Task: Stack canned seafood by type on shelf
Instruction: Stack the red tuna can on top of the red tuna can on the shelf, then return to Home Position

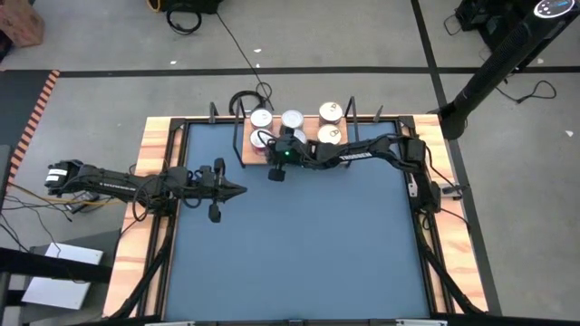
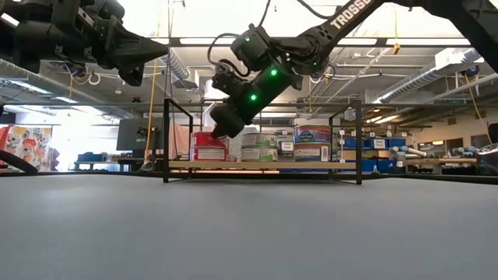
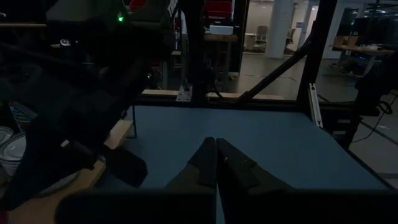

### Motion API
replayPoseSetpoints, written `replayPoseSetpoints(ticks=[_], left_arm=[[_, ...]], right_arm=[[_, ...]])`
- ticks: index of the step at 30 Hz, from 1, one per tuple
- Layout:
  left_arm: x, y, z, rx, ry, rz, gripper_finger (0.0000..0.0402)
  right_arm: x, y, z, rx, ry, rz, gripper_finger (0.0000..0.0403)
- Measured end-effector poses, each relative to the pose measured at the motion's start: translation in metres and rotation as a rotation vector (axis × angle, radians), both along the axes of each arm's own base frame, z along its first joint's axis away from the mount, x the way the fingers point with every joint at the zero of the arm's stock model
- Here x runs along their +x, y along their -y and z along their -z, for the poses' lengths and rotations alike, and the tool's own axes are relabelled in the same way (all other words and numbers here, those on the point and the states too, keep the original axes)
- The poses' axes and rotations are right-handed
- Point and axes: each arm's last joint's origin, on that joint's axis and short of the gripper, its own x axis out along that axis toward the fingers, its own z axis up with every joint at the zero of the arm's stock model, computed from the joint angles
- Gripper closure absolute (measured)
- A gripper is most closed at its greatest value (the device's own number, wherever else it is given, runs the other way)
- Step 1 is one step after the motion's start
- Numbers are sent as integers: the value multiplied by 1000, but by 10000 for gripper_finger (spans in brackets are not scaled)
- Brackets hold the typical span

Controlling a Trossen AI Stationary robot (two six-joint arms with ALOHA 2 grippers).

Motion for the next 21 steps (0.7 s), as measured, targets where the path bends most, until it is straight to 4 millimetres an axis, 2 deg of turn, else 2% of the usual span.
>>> replayPoseSetpoints(ticks=[9,16,21], left_arm=[[0,0,0,0,-1,0,396],[0,0,0,0,-5,0,396],[0,0,1,0,-6,0,396]], right_arm=[[1,-1,3,7,0,1,396],[1,-28,-10,-14,-39,-79,397],[1,-43,-15,48,-25,-176,400]])
